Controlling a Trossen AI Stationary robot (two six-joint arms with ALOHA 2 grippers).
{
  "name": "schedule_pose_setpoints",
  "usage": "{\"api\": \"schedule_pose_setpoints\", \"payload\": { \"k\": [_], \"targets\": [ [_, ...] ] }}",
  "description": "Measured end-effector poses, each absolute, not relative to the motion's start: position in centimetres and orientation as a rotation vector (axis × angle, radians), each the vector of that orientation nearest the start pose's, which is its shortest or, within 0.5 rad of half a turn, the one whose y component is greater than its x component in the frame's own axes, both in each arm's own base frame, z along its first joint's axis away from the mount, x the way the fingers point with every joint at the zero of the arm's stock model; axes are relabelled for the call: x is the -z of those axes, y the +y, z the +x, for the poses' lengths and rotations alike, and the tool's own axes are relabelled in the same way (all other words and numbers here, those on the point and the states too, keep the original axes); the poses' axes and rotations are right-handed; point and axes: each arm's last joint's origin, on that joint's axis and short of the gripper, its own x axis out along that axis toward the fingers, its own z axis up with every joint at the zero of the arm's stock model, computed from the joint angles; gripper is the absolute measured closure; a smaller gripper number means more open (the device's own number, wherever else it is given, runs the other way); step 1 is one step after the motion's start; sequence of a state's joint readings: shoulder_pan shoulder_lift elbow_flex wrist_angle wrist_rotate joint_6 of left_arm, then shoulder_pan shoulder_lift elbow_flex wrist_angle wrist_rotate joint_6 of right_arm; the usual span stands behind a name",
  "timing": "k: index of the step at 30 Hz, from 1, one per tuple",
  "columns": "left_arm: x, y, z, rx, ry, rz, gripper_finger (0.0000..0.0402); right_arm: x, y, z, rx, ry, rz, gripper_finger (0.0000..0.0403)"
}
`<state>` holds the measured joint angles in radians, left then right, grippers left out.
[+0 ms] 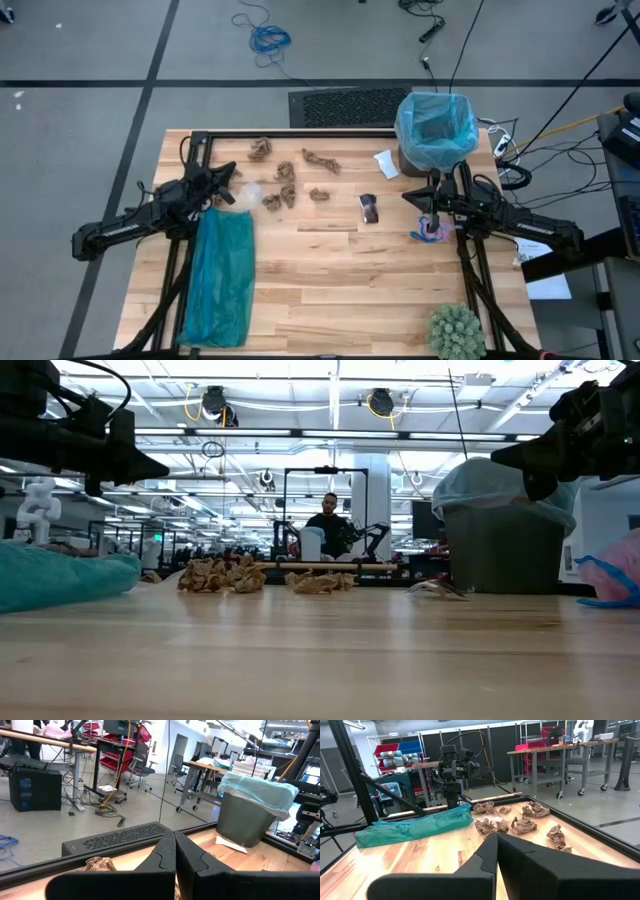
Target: Place trash/remove bag and relplace
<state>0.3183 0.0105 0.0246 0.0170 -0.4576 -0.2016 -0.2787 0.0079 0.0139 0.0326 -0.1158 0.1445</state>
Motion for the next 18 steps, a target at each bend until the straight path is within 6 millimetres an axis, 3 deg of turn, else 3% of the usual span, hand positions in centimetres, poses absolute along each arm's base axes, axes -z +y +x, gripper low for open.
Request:
{"api": "schedule_pose_setpoints", "payload": {
  "k": [18],
  "targets": [
    [-17.26,4.15,8.51,-0.77,-0.11,-0.194,0.0401,-17.16,-2.35,9.43,0.159,-0.059,0.135,0.0403]
  ]
}}
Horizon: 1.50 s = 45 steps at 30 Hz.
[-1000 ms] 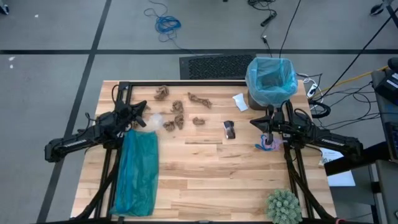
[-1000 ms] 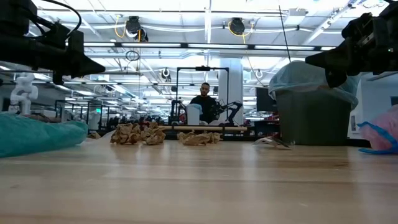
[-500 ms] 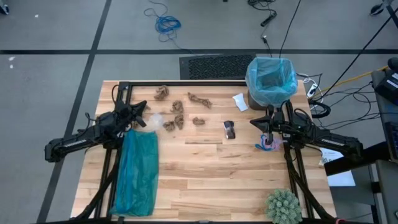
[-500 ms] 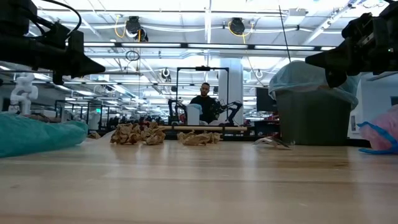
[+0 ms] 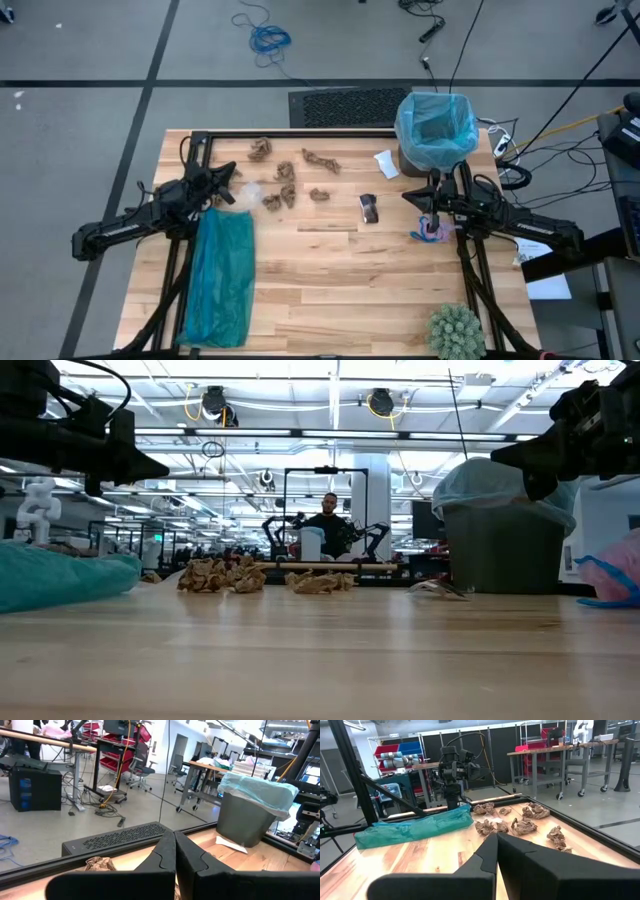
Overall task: Place trash/remove bag and relplace
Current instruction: Put the pink trash bag into the trash bin
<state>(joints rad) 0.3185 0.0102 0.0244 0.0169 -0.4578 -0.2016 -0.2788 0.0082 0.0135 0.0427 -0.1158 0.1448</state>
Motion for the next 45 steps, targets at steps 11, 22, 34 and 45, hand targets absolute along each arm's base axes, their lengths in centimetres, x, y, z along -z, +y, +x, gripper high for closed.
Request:
{"api": "schedule_pose_setpoints", "payload": {
  "k": [11,22,34,45],
  "targets": [
    [-17.3,4.2,8.5,-0.77,-0.11,-0.194,0.0401,-19.1,-2.2,9.2,0.12,-0.256,0.125,0.0403],
    [-17.3,4.2,8.5,-0.77,-0.11,-0.194,0.0401,-22.8,-1.8,7.9,0.009,-0.549,0.369,0.0403],
    [-17.3,4.2,8.5,-0.77,-0.11,-0.194,0.0401,-31.5,-1.1,7.8,-0.073,0.126,0.599,0.0403],
    [-17.3,4.2,8.5,-0.77,-0.11,-0.194,0.0401,-32.3,-1.9,10.1,0.188,1.011,0.71,0.04]
  ]
}}
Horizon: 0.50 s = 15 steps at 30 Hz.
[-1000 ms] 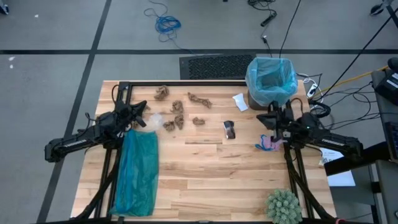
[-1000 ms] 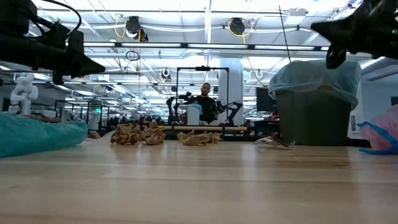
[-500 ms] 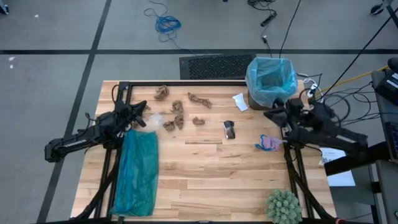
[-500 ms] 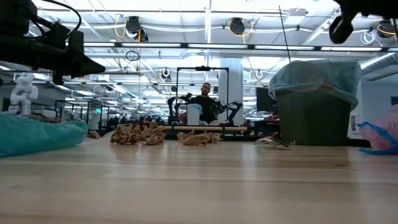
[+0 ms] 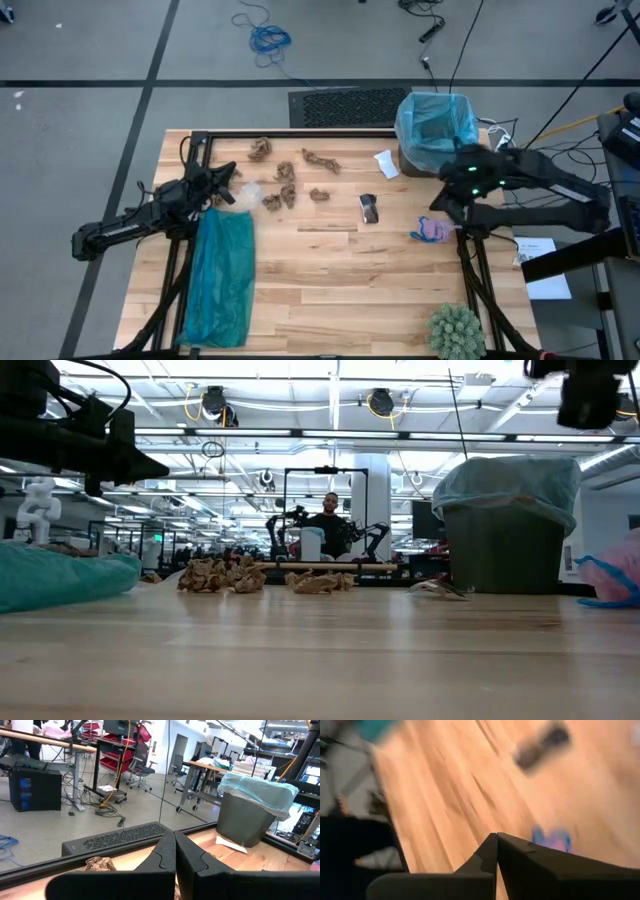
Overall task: Place trash/remove bag and relplace
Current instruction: Put the pink trash bag into the trash bin
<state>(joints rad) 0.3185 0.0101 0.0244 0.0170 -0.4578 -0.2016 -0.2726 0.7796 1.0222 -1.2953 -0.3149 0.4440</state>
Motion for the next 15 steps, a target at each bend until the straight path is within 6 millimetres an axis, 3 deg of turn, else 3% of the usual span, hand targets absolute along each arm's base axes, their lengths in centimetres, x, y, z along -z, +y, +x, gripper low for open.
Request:
{"api": "schedule_pose_setpoints", "payload": {
  "k": [5,15],
  "targets": [
    [-17.3,4.2,8.5,-0.771,-0.11,-0.194,0.0401,-30.7,-2.6,12.2,0.259,1.234,0.718,0.036],
    [-17.3,4.2,8.5,-0.77,-0.11,-0.194,0.0401,-28.1,-1.8,14.4,0.292,1.513,0.544,0.0204]
  ]
}}
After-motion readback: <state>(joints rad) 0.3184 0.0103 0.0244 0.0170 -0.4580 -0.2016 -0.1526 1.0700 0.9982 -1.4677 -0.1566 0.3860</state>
